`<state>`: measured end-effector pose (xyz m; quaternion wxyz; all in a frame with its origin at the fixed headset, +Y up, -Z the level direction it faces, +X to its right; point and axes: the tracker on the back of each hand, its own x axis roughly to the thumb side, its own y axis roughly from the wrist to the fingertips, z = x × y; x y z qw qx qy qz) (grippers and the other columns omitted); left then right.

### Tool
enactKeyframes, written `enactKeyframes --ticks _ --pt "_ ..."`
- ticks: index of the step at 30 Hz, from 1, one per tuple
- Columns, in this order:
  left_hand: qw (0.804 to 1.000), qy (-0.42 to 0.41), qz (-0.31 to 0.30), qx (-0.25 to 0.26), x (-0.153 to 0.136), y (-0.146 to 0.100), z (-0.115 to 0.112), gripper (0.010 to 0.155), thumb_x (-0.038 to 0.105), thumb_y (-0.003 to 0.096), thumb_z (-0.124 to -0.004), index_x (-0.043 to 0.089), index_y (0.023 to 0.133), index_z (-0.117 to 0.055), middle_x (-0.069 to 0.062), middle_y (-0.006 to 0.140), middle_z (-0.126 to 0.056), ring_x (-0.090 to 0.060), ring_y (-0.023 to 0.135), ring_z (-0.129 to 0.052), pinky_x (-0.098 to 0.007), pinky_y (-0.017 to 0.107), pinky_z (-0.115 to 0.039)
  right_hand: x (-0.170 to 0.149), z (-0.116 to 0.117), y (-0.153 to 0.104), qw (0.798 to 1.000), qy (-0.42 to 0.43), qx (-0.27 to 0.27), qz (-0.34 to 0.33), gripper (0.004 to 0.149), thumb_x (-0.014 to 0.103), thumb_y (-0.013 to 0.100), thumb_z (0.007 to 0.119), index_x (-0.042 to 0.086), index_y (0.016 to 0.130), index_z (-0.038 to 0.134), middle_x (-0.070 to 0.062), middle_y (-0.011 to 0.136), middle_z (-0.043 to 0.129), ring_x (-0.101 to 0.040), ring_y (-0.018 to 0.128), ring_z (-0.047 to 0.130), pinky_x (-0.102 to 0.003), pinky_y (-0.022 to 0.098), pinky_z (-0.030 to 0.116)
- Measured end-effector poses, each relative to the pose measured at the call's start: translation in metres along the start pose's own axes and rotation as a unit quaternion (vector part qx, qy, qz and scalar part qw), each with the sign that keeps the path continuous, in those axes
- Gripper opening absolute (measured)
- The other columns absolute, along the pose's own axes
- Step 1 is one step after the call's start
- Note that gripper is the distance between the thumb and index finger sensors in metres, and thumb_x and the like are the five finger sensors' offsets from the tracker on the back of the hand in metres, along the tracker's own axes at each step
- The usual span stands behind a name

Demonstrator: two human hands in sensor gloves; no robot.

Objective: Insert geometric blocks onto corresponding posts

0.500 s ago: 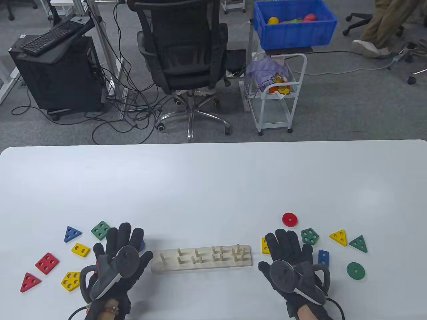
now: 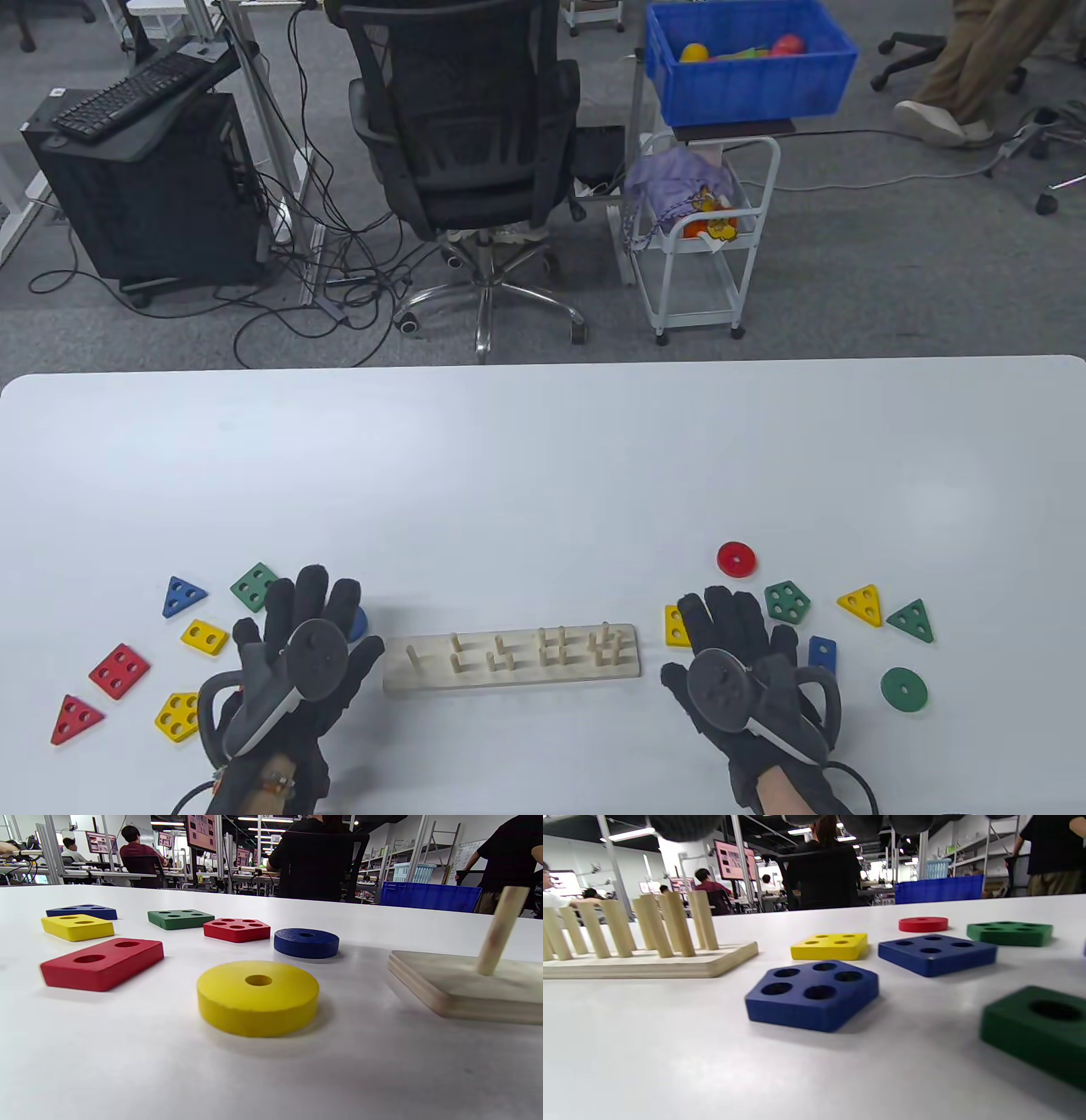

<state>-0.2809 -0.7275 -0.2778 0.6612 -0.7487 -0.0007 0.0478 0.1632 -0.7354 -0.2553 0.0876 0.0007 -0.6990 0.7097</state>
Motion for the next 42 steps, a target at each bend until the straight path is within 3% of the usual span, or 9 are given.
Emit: enactKeyframes --ticks 4,7,11,17,24,31,36,39,42 --pt "1.0 0.003 0.005 -0.001 -0.002 -0.001 0.0 0.075 0.073 0.0459 -0.047 0.045 0.114 -0.031 0.009 0.128 -0.016 -0.032 0.121 -0.022 -0.067 0.081 -0.029 -0.014 -0.006 0.011 0.999 0.029 0.006 0.032 0.065 0.046 0.052 0.067 0.017 0.107 0.046 -0.022 0.112 0.047 -0.051 0.102 0.049 -0.077 0.063 0.047" --pt "1.0 0.002 0.004 -0.005 -0.001 -0.001 -0.001 0.075 0.073 0.0461 -0.047 0.045 0.114 -0.031 0.008 0.128 -0.016 -0.032 0.121 -0.022 -0.067 0.081 -0.029 -0.015 -0.009 0.029 0.997 -0.019 0.053 0.045 0.063 0.036 0.05 0.078 0.018 0.105 0.054 -0.019 0.11 0.057 -0.05 0.099 0.059 -0.075 0.062 0.052" --pt "1.0 0.005 0.005 -0.004 -0.001 -0.001 -0.001 0.075 0.073 0.0461 -0.047 0.045 0.114 -0.031 0.008 0.128 -0.016 -0.032 0.121 -0.022 -0.066 0.081 -0.03 -0.002 -0.001 0.059 0.985 -0.131 0.106 0.027 0.061 0.036 0.047 0.082 0.022 0.102 0.058 -0.013 0.107 0.065 -0.046 0.097 0.067 -0.071 0.063 0.057" --pt "1.0 0.007 0.009 -0.008 -0.002 -0.001 0.0 0.075 0.072 0.0463 -0.047 0.045 0.114 -0.033 0.008 0.128 -0.017 -0.032 0.121 -0.023 -0.066 0.081 -0.03 0.019 0.016 0.088 0.962 -0.198 0.188 0.002 0.067 0.039 0.042 0.089 0.025 0.1 0.059 -0.007 0.105 0.07 -0.04 0.096 0.073 -0.07 0.063 0.06" --pt "1.0 0.008 0.005 -0.015 0.0 0.0 -0.001 0.074 0.072 0.0464 -0.047 0.045 0.114 -0.034 0.008 0.128 -0.017 -0.032 0.121 -0.023 -0.067 0.081 -0.03 0.024 0.02 0.091 0.962 -0.236 0.129 -0.041 0.067 0.04 0.036 0.091 0.022 0.095 0.068 -0.008 0.093 0.084 -0.034 0.08 0.089 -0.064 0.06 0.068" --pt "1.0 -0.002 0.002 -0.014 -0.001 -0.001 0.001 0.074 0.072 0.0464 -0.048 0.045 0.114 -0.034 0.009 0.128 -0.017 -0.032 0.121 -0.024 -0.067 0.081 -0.03 0.025 0.005 0.089 0.975 -0.201 0.083 -0.048 0.071 0.045 0.036 0.091 0.019 0.097 0.066 -0.01 0.095 0.081 -0.035 0.08 0.087 -0.066 0.06 0.067" --pt "1.0 -0.01 -0.005 -0.009 0.003 -0.003 0.005 0.074 0.072 0.0465 -0.048 0.046 0.114 -0.034 0.01 0.128 -0.016 -0.031 0.122 -0.023 -0.067 0.082 -0.03 0.064 -0.031 0.073 0.987 -0.082 0.023 -0.139 0.073 0.045 0.037 0.09 0.016 0.099 0.064 -0.013 0.097 0.077 -0.038 0.081 0.084 -0.068 0.059 0.066" --pt "1.0 -0.008 -0.007 -0.011 0.003 -0.003 0.004 0.074 0.072 0.0466 -0.048 0.046 0.114 -0.034 0.009 0.128 -0.017 -0.031 0.122 -0.023 -0.067 0.081 -0.03 0.093 -0.029 0.064 0.98 -0.041 0.027 -0.192 0.072 0.044 0.038 0.089 0.015 0.099 0.063 -0.015 0.097 0.075 -0.04 0.081 0.082 -0.069 0.059 0.065" --pt "1.0 -0.005 -0.004 -0.013 0.002 -0.004 0.004 0.074 0.072 0.0467 -0.048 0.045 0.114 -0.035 0.009 0.128 -0.017 -0.031 0.121 -0.024 -0.067 0.081 -0.03 0.117 -0.02 0.059 0.971 -0.069 0.028 -0.227 0.072 0.044 0.038 0.089 0.015 0.099 0.063 -0.015 0.097 0.075 -0.04 0.082 0.082 -0.069 0.06 0.064"
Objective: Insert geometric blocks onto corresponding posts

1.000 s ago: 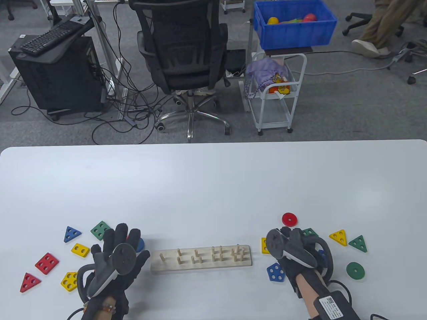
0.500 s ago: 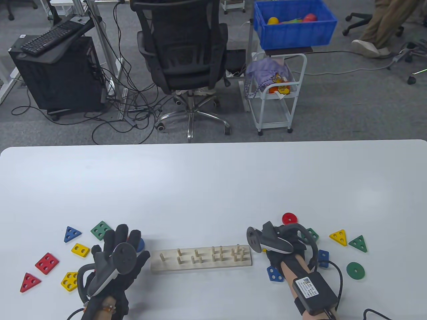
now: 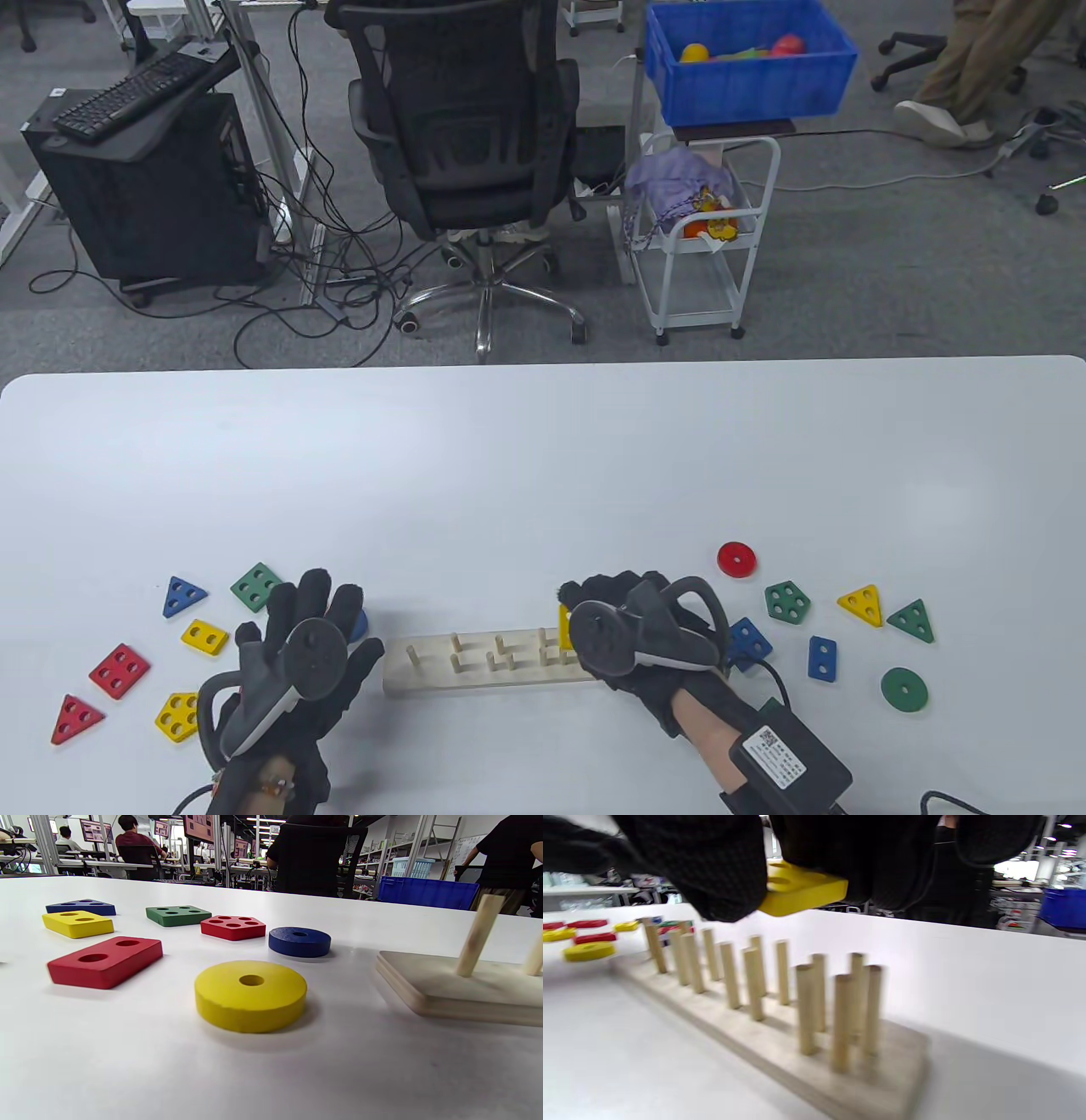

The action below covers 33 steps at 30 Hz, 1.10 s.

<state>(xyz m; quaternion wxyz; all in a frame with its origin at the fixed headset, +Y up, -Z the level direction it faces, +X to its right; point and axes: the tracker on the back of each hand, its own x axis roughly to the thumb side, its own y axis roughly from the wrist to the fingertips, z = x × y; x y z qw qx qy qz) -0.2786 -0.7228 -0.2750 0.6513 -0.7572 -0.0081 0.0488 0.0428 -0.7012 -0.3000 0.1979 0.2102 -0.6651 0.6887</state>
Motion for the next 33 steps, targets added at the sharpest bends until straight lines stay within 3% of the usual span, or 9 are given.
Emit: enactKeyframes --ticks 6,22,27,33 --pt "1.0 0.0 0.002 -0.003 -0.001 0.0 0.001 0.073 0.071 0.047 -0.048 0.045 0.114 -0.035 0.009 0.128 -0.016 -0.032 0.121 -0.021 -0.067 0.081 -0.029 0.019 0.013 0.012 0.999 -0.037 0.014 -0.019 0.072 0.045 0.039 0.088 0.017 0.1 0.063 -0.014 0.097 0.075 -0.039 0.083 0.081 -0.069 0.061 0.062" --pt "1.0 0.009 0.005 -0.015 0.0 0.0 0.0 0.073 0.071 0.047 -0.048 0.045 0.114 -0.035 0.008 0.128 -0.016 -0.032 0.121 -0.021 -0.067 0.081 -0.03 0.021 0.015 0.016 0.998 -0.061 0.031 -0.013 0.074 0.047 0.039 0.087 0.018 0.101 0.06 -0.014 0.1 0.073 -0.04 0.086 0.079 -0.069 0.061 0.062" --pt "1.0 0.008 0.007 -0.016 0.0 0.0 0.001 0.073 0.071 0.0471 -0.048 0.045 0.114 -0.035 0.008 0.128 -0.017 -0.032 0.121 -0.022 -0.067 0.081 -0.03 0.0 -0.002 -0.005 0.999 -0.02 -0.006 0.024 0.073 0.047 0.04 0.085 0.019 0.102 0.059 -0.015 0.102 0.071 -0.042 0.087 0.078 -0.069 0.06 0.063" --pt "1.0 0.005 0.005 -0.017 0.001 0.0 0.001 0.073 0.071 0.0471 -0.049 0.045 0.114 -0.035 0.009 0.128 -0.017 -0.032 0.121 -0.022 -0.067 0.081 -0.03 -0.036 0.001 -0.058 0.992 -0.064 0.062 0.093 0.07 0.044 0.041 0.087 0.018 0.101 0.062 -0.015 0.102 0.073 -0.042 0.087 0.079 -0.067 0.06 0.065"
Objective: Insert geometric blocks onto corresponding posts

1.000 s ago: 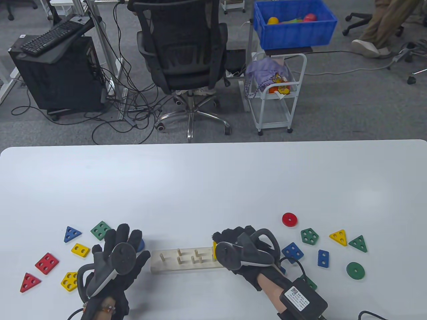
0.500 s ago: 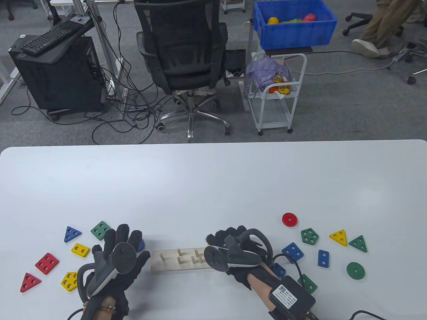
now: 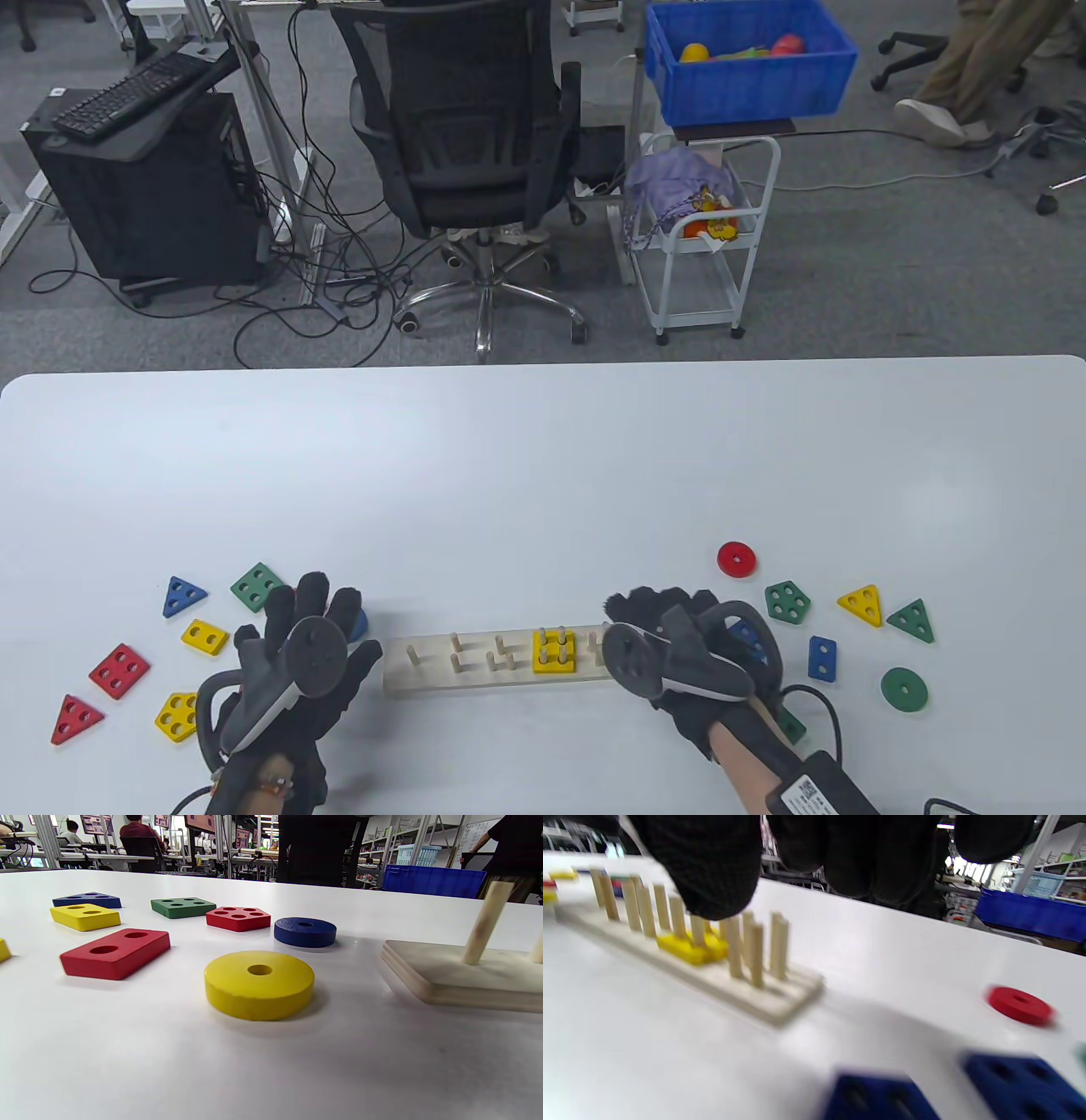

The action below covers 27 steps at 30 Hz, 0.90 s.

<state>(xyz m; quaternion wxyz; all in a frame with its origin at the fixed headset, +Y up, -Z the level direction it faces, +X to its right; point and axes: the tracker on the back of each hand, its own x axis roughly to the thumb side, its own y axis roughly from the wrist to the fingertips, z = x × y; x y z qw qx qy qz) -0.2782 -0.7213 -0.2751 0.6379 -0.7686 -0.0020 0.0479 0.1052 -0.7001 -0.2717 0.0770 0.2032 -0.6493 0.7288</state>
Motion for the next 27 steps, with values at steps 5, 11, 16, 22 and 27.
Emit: enactKeyframes --ticks 5,11,16,22,27 --pt "1.0 0.002 0.003 0.0 -0.002 0.001 -0.001 0.073 0.071 0.0473 -0.049 0.045 0.114 -0.035 0.008 0.128 -0.016 -0.032 0.12 -0.02 -0.066 0.081 -0.03 -0.014 0.036 -0.015 0.998 -0.035 0.052 0.015 0.07 0.044 0.039 0.089 0.021 0.1 0.063 -0.011 0.102 0.074 -0.04 0.088 0.079 -0.066 0.06 0.065" --pt "1.0 0.011 0.006 -0.003 -0.001 0.001 -0.003 0.073 0.071 0.0473 -0.049 0.045 0.114 -0.036 0.008 0.128 -0.016 -0.032 0.12 -0.02 -0.066 0.082 -0.03 -0.015 0.048 -0.009 0.994 -0.07 0.083 0.017 0.069 0.043 0.035 0.092 0.023 0.097 0.067 -0.008 0.099 0.079 -0.038 0.087 0.082 -0.065 0.059 0.068" --pt "1.0 0.014 0.005 -0.005 -0.001 0.002 -0.004 0.073 0.071 0.0473 -0.049 0.045 0.114 -0.036 0.008 0.128 -0.016 -0.032 0.12 -0.02 -0.066 0.082 -0.03 -0.012 0.056 -0.008 0.994 -0.081 0.067 0.008 0.066 0.041 0.033 0.093 0.023 0.092 0.072 -0.008 0.093 0.084 -0.035 0.08 0.089 -0.061 0.057 0.072" --pt "1.0 0.012 0.005 -0.004 -0.001 0.001 -0.003 0.073 0.071 0.0473 -0.049 0.045 0.114 -0.036 0.008 0.128 -0.016 -0.032 0.12 -0.02 -0.066 0.082 -0.03 -0.012 0.057 -0.008 0.995 -0.087 0.058 0.003 0.067 0.045 0.033 0.093 0.024 0.093 0.071 -0.006 0.094 0.083 -0.033 0.077 0.088 -0.062 0.057 0.071" --pt "1.0 0.01 0.003 -0.002 0.0 0.001 -0.003 0.073 0.071 0.0474 -0.049 0.045 0.114 -0.036 0.008 0.128 -0.016 -0.032 0.12 -0.02 -0.066 0.082 -0.03 -0.015 0.038 -0.012 0.999 -0.047 0.008 0.006 0.067 0.045 0.034 0.093 0.024 0.093 0.071 -0.007 0.095 0.082 -0.034 0.078 0.087 -0.063 0.057 0.07"
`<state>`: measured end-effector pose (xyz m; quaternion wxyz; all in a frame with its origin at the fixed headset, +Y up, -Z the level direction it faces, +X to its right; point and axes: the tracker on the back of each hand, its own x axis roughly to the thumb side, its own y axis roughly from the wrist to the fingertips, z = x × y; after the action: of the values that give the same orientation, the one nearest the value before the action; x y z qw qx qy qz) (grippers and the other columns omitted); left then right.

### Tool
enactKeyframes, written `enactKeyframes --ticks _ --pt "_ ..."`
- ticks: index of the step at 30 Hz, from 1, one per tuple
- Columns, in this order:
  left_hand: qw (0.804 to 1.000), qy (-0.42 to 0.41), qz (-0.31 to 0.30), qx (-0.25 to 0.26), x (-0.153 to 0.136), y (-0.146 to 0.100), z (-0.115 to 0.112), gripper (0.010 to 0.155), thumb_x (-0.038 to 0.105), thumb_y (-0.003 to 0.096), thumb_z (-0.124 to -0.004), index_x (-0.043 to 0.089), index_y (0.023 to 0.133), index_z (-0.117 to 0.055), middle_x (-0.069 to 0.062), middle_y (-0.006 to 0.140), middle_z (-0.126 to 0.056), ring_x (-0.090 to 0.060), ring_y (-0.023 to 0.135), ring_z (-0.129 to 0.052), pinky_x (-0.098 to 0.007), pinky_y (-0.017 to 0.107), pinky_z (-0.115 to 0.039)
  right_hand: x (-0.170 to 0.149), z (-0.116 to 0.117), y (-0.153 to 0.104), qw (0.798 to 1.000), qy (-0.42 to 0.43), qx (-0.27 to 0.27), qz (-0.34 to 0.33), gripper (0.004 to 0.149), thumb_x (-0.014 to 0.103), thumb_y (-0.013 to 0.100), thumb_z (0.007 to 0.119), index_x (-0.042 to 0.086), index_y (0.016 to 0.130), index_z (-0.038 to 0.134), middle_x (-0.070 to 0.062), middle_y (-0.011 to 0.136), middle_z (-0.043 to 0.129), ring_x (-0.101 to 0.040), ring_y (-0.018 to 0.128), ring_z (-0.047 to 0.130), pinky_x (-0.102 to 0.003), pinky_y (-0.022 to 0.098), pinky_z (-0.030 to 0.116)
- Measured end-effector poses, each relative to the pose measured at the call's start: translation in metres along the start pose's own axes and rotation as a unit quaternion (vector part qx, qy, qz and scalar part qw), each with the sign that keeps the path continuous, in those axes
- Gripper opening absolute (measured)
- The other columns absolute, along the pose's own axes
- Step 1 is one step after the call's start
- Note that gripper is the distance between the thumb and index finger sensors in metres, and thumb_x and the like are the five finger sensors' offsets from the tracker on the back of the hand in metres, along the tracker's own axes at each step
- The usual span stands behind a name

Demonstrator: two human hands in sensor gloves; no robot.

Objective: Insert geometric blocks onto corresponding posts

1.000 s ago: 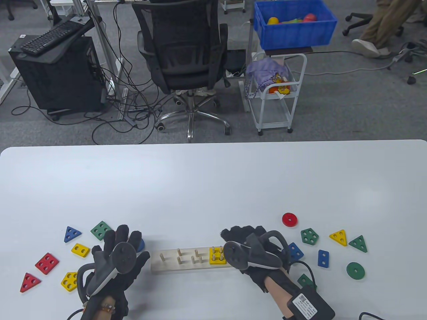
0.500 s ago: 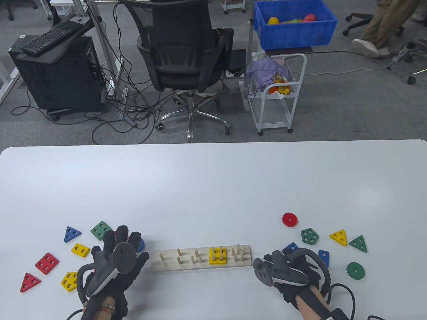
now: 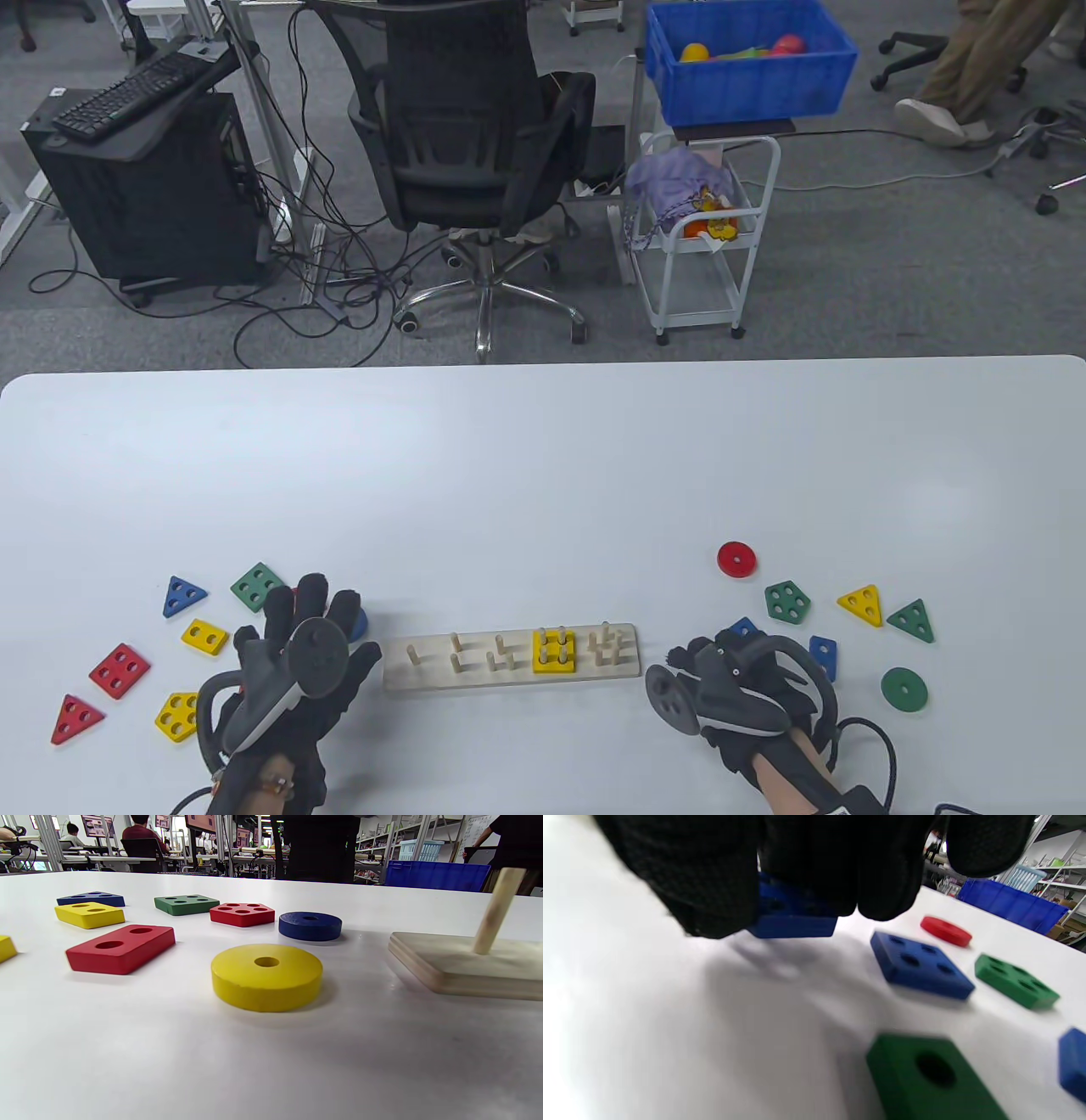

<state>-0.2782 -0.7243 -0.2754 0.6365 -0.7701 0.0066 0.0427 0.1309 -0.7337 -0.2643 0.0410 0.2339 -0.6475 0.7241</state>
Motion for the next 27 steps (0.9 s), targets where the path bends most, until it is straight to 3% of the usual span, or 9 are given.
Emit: enactKeyframes --ticks 6,12,27 --pt "1.0 0.002 -0.002 0.0 0.001 0.0 0.0 0.073 0.071 0.0474 -0.049 0.045 0.114 -0.036 0.008 0.128 -0.016 -0.032 0.12 -0.02 -0.066 0.082 -0.03 0.011 -0.033 0.011 0.995 0.05 -0.075 -0.032 0.066 0.044 0.037 0.091 0.021 0.095 0.07 -0.011 0.097 0.08 -0.036 0.078 0.085 -0.064 0.057 0.069" --pt "1.0 -0.002 0.001 0.001 -0.001 0.001 0.0 0.073 0.071 0.0473 -0.049 0.045 0.114 -0.036 0.009 0.128 -0.015 -0.032 0.12 -0.02 -0.066 0.082 -0.029 0.035 -0.049 0.034 0.994 0.037 -0.084 -0.063 0.066 0.045 0.037 0.091 0.021 0.095 0.07 -0.01 0.097 0.079 -0.036 0.077 0.085 -0.064 0.057 0.07" --pt "1.0 0.012 0.008 -0.014 -0.001 0.004 -0.006 0.073 0.071 0.0472 -0.049 0.045 0.114 -0.036 0.008 0.128 -0.016 -0.032 0.12 -0.02 -0.066 0.082 -0.03 0.047 -0.039 0.053 0.996 0.021 -0.062 -0.061 0.065 0.044 0.037 0.091 0.022 0.094 0.071 -0.011 0.097 0.079 -0.037 0.079 0.084 -0.064 0.057 0.069"
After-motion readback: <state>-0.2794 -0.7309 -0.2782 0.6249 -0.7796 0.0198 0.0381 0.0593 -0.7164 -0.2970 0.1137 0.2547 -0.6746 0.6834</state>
